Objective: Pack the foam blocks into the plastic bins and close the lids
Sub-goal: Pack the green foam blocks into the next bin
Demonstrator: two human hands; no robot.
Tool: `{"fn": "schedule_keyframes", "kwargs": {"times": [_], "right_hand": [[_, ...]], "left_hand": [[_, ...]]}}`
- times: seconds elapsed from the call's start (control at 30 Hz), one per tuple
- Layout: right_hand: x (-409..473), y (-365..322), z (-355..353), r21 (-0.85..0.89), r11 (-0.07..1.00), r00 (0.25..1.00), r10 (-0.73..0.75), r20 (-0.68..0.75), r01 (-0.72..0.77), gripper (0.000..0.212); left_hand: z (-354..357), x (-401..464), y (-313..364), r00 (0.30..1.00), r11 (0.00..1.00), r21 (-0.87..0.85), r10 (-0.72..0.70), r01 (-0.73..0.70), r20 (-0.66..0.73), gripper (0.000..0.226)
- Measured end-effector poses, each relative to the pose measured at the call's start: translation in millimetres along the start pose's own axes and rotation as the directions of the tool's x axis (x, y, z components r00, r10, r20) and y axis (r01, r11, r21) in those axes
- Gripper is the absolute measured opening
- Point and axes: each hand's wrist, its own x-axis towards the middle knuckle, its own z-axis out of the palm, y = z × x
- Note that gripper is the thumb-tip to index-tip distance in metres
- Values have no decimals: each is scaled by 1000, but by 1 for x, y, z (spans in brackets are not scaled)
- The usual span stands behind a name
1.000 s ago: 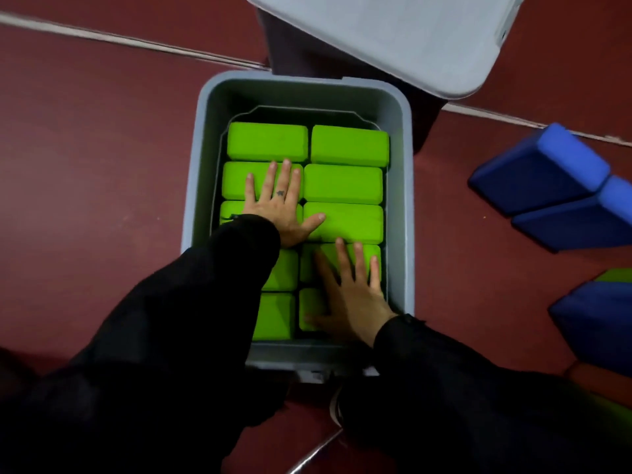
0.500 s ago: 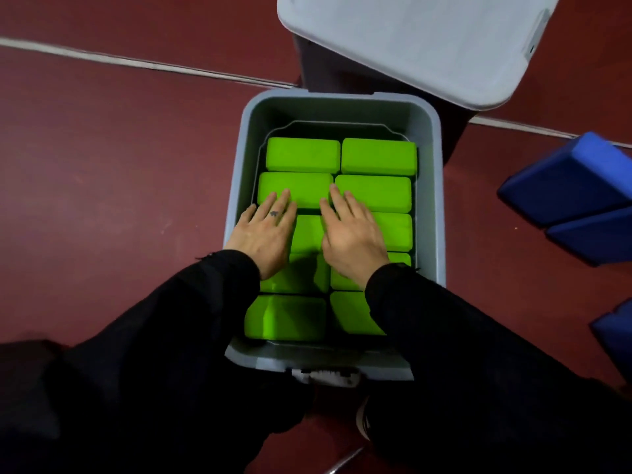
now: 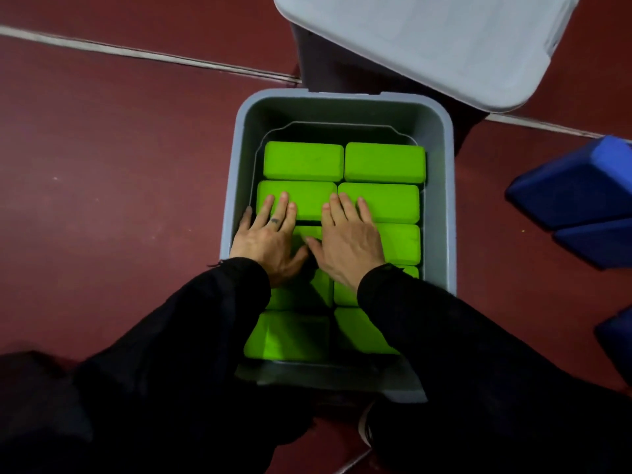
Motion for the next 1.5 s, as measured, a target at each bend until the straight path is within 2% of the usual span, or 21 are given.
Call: {"fn": "schedule_keyframes", "kwargs": {"times": [0.1, 0.2, 0.27, 0.33, 0.37, 0.43, 0.53, 0.67, 0.77, 0.87, 0.97, 1.03, 1.17, 1.33, 1.43, 1.5], "right_hand": [[-12, 13, -12, 73, 997, 1000, -24, 3, 24, 73], [-40, 22, -15, 171, 985, 994, -5, -105, 23, 59], [-62, 16, -6, 137, 982, 988, -117, -101, 130, 57], [-76, 8, 4, 120, 964, 971, -233, -56, 238, 61], [-79, 4, 8, 130, 961, 969, -245, -23, 246, 64], [-84, -3, 17, 115, 975, 980, -198, 37, 192, 70], [-83, -16, 27, 72, 990, 989, -123, 78, 118, 83], [-80, -19, 23, 97, 993, 988, -82, 131, 69, 95], [-88, -17, 10, 131, 988, 982, -102, 156, 81, 88], [-107, -15, 9, 129, 972, 979, -201, 37, 195, 69], [-132, -23, 25, 154, 951, 958, -281, 63, 269, 68], [-136, -31, 35, 131, 962, 963, -252, 96, 238, 78], [-125, -45, 38, 121, 985, 983, -139, 116, 125, 87], [-126, -32, 25, 65, 979, 961, -202, 191, 192, 86], [-137, -20, 30, 0, 993, 989, -116, 94, 117, 90], [-153, -17, 49, 16, 1000, 999, -18, 34, 18, 89]], "left_hand": [[0, -6, 8, 1000, 1000, 17, -13, 13, -5, 87], [2, -23, 22, 995, 1000, -1, 21, -21, -98, 80], [7, -45, 29, 988, 995, 47, 93, -88, -127, 72], [15, -60, 30, 986, 987, 58, 152, -148, -73, 67], [16, -65, 30, 988, 988, 38, 152, -152, -19, 68], [17, -68, 33, 991, 992, 28, 120, -122, 56, 73], [16, -63, 35, 991, 995, 41, 91, -95, 96, 84], [21, -63, 32, 985, 991, 67, 104, -114, 140, 92], [22, -77, 38, 990, 983, 159, 68, -88, 126, 86], [20, -98, 36, 997, 994, 100, 40, -47, 68, 76], [39, -125, 33, 992, 997, 29, 61, -65, 114, 74], [50, -127, 32, 984, 998, 11, 59, -62, 170, 84], [60, -115, 26, 986, 996, 16, 89, -92, 140, 89], [59, -118, 34, 992, 995, 99, 6, -19, 122, 80], [63, -131, 52, 992, 999, 22, -25, 23, 125, 73], [76, -140, 62, 993, 997, -60, -43, 50, 114, 84]]}}
